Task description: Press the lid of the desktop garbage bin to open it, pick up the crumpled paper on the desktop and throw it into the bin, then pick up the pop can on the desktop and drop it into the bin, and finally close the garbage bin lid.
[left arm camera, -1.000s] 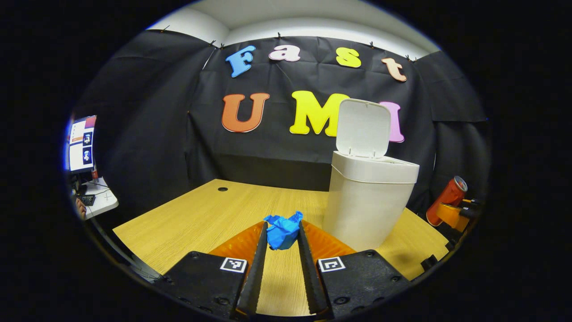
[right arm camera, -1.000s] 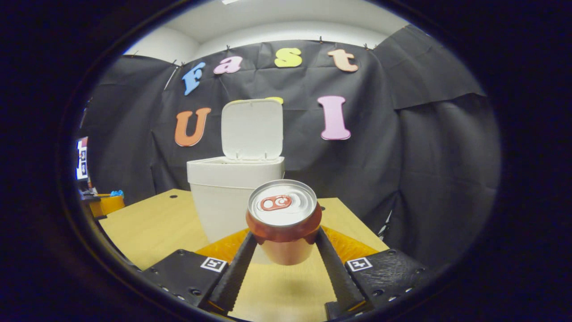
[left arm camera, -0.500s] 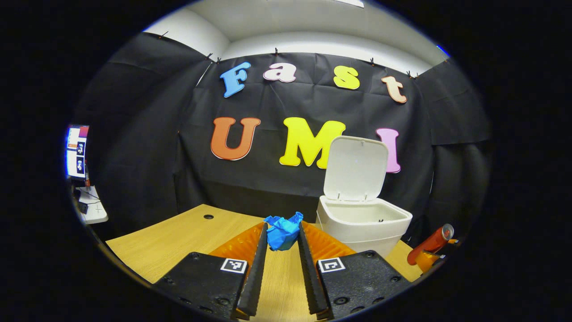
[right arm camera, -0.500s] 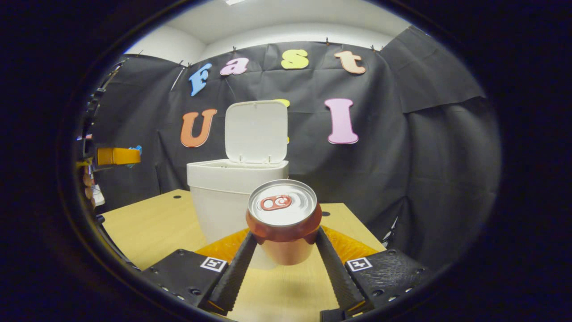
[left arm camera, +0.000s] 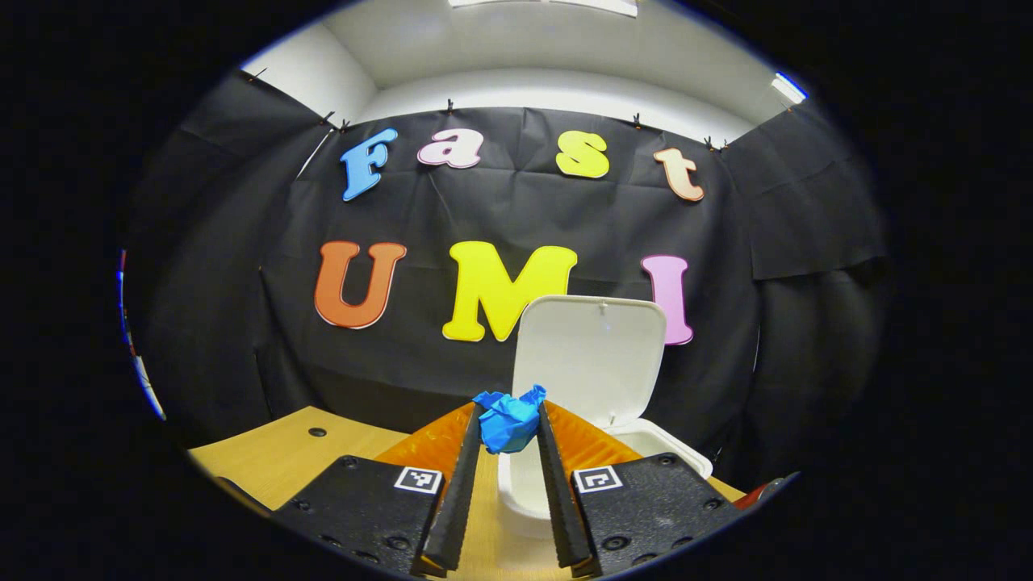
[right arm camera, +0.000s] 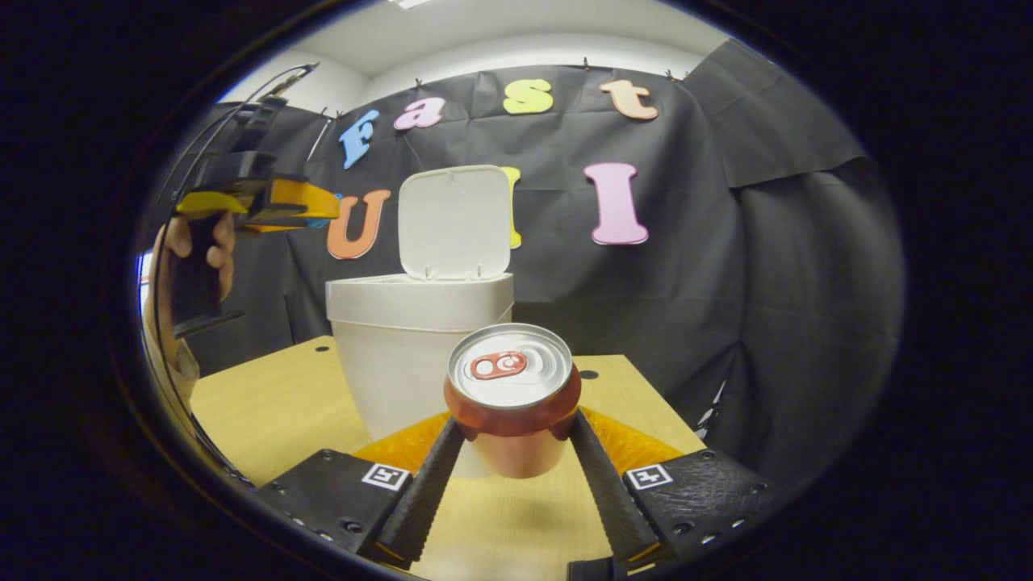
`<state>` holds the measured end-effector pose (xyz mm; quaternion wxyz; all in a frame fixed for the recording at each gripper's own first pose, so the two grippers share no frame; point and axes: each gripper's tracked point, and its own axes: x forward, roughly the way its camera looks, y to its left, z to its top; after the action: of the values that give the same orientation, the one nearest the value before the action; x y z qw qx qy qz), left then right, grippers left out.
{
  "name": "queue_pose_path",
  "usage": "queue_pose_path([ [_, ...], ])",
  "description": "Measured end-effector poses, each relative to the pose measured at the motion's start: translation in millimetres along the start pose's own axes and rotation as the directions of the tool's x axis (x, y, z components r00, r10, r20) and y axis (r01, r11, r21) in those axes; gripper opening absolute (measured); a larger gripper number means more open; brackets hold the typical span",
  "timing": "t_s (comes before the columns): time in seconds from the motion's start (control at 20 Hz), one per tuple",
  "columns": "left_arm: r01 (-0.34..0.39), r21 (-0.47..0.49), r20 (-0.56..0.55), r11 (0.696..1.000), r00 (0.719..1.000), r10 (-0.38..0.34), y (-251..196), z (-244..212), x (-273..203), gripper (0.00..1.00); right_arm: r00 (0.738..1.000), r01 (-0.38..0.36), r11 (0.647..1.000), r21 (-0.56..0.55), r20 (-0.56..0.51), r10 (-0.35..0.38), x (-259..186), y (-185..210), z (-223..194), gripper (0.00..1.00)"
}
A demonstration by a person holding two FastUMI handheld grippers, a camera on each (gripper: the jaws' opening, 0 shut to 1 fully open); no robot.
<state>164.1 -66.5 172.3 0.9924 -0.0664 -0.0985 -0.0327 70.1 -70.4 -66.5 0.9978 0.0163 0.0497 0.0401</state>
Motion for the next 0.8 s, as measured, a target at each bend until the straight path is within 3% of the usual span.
queue_pose_path([
  [0.15, 0.07, 0.048, 0.006, 0.996, 0.998, -0.07, -27.0, -10.7, 31.1, 0.45, 1.0, 0.01, 1.0, 0.001, 0.003, -0.01, 0.0, -5.6, -1.6, 0.82],
  [0.25, 0.063, 0.06, -0.003, 0.996, 0.998, -0.063, -31.7, -20.3, 44.5, 0.46, 1.0, 0.013, 1.0, 0.007, -0.005, -0.013, 0.0, -9.5, -4.9, 0.82],
  [0.35, 0.077, 0.063, -0.007, 0.995, 0.997, -0.077, -47.1, -25.0, 60.0, 0.54, 1.0, 0.006, 1.0, 0.021, -0.027, -0.006, 3.2, -11.5, -10.7, 0.82],
  [0.4, 0.084, 0.068, -0.014, 0.994, 0.996, -0.083, -51.4, -29.8, 62.0, 0.47, 0.999, 0.01, 1.0, 0.025, -0.035, -0.009, 3.7, -13.6, -12.3, 0.82],
  [0.55, 0.139, 0.086, -0.037, 0.987, 0.99, -0.136, -69.4, -39.9, 64.2, 0.48, 0.999, 0.006, 0.999, 0.042, -0.049, -0.004, 3.4, -15.2, -17.3, 0.82],
  [0.7, 0.134, 0.15, -0.024, 0.98, 0.991, -0.132, -73.6, -42.5, 62.9, 0.53, 0.998, 0.01, 0.998, 0.057, -0.059, -0.006, 5.9, -17.4, -19.3, 0.82],
  [0.8, 0.17, 0.182, -0.01, 0.968, 0.985, -0.171, -87.8, -45.7, 58.9, 0.61, 0.998, 0.016, 0.998, 0.053, -0.065, -0.012, 7.6, -19.0, -22.7, 0.82],
])
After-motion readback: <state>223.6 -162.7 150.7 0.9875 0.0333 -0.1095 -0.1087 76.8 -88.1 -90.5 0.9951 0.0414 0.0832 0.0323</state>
